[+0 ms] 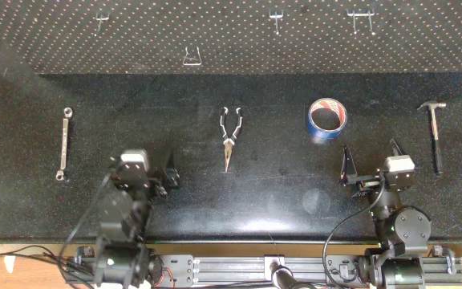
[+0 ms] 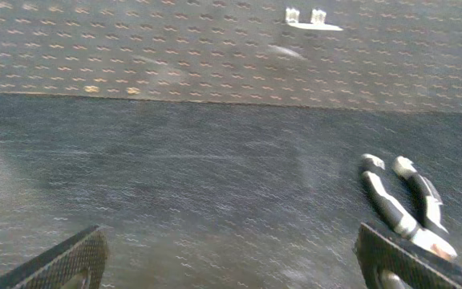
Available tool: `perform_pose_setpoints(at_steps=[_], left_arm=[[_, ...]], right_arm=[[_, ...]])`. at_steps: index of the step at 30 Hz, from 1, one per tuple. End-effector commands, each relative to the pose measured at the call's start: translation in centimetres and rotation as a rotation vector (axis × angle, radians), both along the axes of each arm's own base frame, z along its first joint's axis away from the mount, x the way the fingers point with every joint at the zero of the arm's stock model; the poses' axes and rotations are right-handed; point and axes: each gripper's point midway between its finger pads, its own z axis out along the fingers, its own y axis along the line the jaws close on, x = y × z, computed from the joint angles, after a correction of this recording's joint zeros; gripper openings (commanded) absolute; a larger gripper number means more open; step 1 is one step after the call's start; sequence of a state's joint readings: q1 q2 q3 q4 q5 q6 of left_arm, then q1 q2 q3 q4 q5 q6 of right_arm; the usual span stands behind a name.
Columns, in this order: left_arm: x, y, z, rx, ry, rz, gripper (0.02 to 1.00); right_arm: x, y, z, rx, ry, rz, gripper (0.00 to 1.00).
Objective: Place Tools Onto Pegboard
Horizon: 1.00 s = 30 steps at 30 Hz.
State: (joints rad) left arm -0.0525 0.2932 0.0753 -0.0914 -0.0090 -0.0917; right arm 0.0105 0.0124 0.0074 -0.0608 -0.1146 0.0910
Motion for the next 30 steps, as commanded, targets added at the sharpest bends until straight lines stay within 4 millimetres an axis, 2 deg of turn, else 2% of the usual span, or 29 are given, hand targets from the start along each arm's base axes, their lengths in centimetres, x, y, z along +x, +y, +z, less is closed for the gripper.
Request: perform_pose_setpoints(at_steps=[1,4,7,8,10,12,15,18,21,25,28,30], left_arm=[[1.8,6.8,5.9,0.144,0.088,0.26,0.996],[0.7,11.1,4.9,0.402,0.403,0.245,0.993],[-1.8,14.9,3.2,0.352,0.688,0.31,0.993],[-2.2,16.0,3.0,0.332,0.731,0.342,0.996],[-3.9,20.2,2.7,0.314,0.823,0.467,0.993],[-5.7,23.4,1.9,0.278,0.875,0.516,0.993],[-7.2,24.9,0.7,0.193,0.868,0.489,0.993],[-5.8,24.6,-2.4,0.138,0.885,0.34,0.993],[-4.5,26.0,-4.4,0.091,0.892,0.355,0.993],[-1.0,26.1,-5.6,0.065,0.942,0.249,0.996],[2.0,26.5,-6.3,0.005,0.968,0.242,0.993],[3.3,26.1,-6.8,0.01,0.981,0.208,0.993]], right_arm=[[-0.1,0.3,0.0,-0.013,-0.007,0.016,0.976],[-0.1,0.3,0.0,-0.013,-0.007,0.016,0.976],[-0.1,0.3,0.0,-0.013,-0.007,0.016,0.976],[-0.1,0.3,0.0,-0.013,-0.007,0.016,0.976],[-0.1,0.3,0.0,-0.013,-0.007,0.016,0.976],[-0.1,0.3,0.0,-0.013,-0.007,0.016,0.976],[-0.1,0.3,0.0,-0.013,-0.007,0.016,0.976],[-0.1,0.3,0.0,-0.013,-0.007,0.016,0.976],[-0.1,0.3,0.0,-0.013,-0.007,0.016,0.976],[-0.1,0.3,0.0,-0.013,-0.007,0.016,0.976],[-0.1,0.3,0.0,-0.013,-0.007,0.016,0.976],[-0.1,0.3,0.0,-0.013,-0.007,0.016,0.976]])
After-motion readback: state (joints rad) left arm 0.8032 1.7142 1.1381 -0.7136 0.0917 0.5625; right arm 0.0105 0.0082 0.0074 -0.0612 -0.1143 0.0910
